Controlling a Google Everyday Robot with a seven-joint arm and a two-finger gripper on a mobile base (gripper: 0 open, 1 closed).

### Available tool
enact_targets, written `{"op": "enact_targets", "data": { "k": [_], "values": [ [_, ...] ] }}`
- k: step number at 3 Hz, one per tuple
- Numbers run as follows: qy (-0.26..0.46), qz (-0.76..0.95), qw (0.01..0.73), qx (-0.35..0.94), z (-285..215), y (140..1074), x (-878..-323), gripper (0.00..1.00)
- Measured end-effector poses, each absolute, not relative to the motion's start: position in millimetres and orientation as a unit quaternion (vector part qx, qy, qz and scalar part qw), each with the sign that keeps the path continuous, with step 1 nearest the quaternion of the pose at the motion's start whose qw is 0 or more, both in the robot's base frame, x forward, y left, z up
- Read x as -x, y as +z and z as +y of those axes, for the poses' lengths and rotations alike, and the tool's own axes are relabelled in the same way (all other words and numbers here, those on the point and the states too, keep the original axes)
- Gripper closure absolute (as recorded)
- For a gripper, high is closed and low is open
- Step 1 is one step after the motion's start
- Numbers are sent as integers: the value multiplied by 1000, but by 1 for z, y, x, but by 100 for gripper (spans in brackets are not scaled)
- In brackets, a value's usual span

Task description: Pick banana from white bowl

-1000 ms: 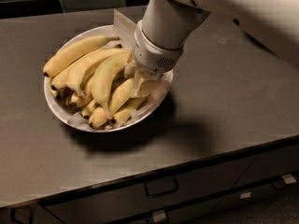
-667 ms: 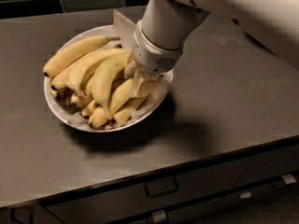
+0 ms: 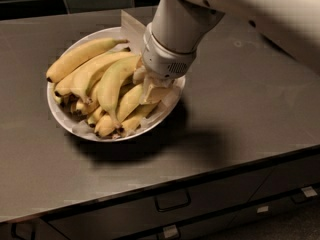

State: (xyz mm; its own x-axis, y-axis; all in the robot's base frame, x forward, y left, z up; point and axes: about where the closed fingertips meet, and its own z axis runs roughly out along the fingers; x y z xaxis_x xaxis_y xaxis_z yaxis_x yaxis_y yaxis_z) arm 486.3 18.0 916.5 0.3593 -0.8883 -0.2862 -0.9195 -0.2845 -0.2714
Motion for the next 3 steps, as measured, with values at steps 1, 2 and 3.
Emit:
{"op": "enact_targets", "data": {
  "k": [1, 2, 3],
  "values": [
    [33, 571, 207, 793, 12, 925, -482, 100],
    [18, 582, 215, 784, 2, 938, -474, 100],
    [3, 588, 217, 779, -4, 949, -471, 100]
  ]
}}
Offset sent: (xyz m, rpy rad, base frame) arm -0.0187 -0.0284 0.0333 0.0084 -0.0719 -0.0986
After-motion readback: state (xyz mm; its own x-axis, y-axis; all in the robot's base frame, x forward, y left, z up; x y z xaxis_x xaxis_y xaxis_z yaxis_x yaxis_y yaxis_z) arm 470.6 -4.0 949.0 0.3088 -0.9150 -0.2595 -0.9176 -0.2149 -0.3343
